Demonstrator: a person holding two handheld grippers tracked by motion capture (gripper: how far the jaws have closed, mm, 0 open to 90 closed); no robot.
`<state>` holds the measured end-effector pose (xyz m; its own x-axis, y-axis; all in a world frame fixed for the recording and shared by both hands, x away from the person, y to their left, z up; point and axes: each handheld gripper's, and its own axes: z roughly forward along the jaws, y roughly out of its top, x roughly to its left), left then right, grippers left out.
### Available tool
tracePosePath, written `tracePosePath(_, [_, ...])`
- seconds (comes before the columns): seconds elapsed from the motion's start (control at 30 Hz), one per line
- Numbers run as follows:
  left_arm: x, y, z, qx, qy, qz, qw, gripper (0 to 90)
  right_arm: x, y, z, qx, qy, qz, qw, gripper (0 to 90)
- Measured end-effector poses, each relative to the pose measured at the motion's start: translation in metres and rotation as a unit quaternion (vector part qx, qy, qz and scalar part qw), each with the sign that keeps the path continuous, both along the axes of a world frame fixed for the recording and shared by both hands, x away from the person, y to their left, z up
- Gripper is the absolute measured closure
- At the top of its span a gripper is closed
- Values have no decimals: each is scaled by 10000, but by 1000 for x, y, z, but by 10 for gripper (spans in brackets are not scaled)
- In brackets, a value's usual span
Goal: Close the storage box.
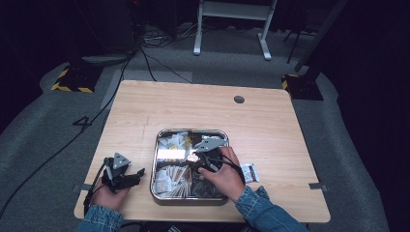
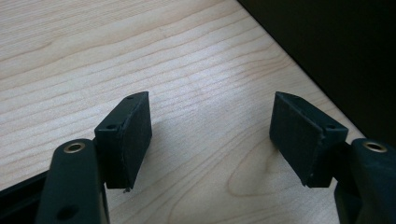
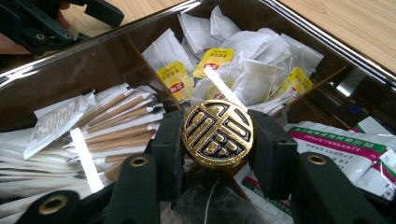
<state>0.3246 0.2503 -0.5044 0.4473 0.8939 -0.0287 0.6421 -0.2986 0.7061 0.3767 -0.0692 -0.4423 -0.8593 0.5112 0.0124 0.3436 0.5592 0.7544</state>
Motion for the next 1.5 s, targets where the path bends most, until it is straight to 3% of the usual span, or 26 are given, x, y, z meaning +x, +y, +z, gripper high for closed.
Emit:
tracePosePath(0.3, [0, 0, 0, -1, -1, 1, 10000, 301, 1, -1, 3, -11, 22, 10, 10000, 580])
tracePosePath(0.43, [-1, 0, 0, 15, -5, -6, 10000, 300, 0, -4, 13, 260, 42, -8, 9997, 533])
tracePosePath(0.73, [-5, 3, 0, 2, -9, -39, 10000, 291, 0, -21, 35, 472, -151, 19, 9988, 460])
tracePosePath(1.17, [-5, 3, 0, 4, -10, -38, 10000, 291, 0, -101, 58, 832, -194, -420, 9955, 434])
tracePosePath(1.27, [-5, 3, 0, 5, -9, -40, 10000, 291, -2, -128, 61, 837, -281, -646, 9940, 423])
tracePosePath(1.5, [-5, 3, 0, -1, -1, -31, 10000, 286, -1, -161, 60, 723, -313, -829, 9934, 413])
